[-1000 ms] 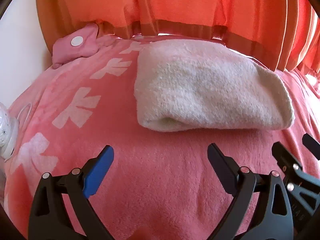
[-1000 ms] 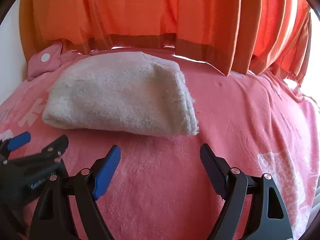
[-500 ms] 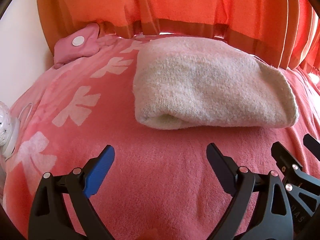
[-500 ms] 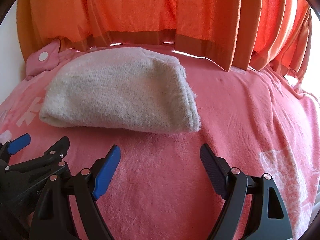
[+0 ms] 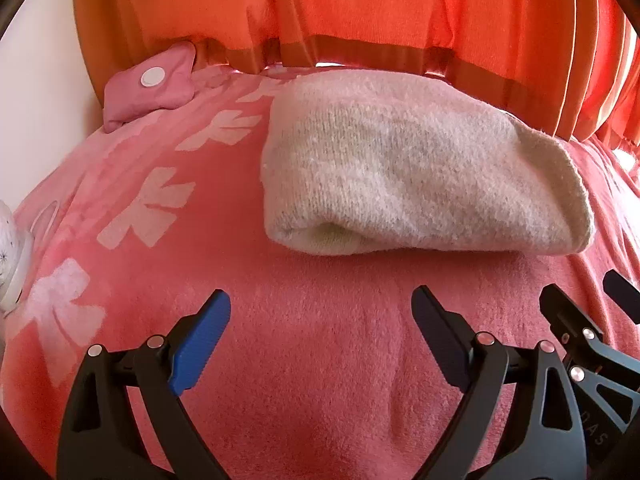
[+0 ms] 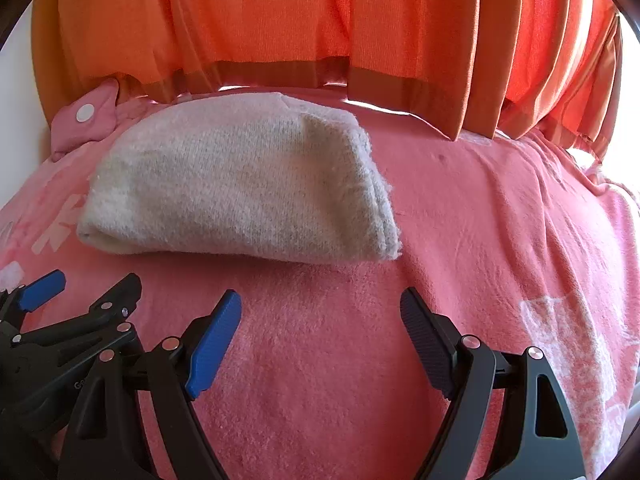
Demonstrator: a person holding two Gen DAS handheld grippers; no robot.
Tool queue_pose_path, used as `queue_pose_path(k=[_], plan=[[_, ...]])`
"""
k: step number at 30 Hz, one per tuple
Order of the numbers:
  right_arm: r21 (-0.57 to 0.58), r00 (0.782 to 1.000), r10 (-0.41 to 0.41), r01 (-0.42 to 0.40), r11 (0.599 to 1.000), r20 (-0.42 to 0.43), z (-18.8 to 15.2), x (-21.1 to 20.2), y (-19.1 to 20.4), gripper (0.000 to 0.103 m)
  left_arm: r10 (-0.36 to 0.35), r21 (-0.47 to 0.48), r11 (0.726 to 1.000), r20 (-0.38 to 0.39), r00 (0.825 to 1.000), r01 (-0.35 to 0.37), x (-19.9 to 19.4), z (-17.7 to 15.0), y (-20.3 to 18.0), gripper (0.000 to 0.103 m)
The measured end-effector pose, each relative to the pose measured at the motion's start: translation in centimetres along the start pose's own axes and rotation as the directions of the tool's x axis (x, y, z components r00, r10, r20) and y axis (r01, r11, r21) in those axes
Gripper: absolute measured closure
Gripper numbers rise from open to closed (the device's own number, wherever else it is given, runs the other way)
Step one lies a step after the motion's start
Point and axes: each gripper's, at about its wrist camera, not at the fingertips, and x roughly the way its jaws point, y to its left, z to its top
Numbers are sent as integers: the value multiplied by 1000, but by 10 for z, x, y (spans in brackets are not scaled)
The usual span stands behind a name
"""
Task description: Fold small clothes
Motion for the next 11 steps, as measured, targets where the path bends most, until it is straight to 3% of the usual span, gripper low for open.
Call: queue_pose_path(k=[6,11], plan=[[12,1000,0,0,1000,-5,0,1,-1,24,31,12,999,13,999,-31,-1,0,-4,15],[10,1000,-5,5,1000,-8,-1,3,0,24,17,24,1000,8,1000,-17,-1,0,-6,19]])
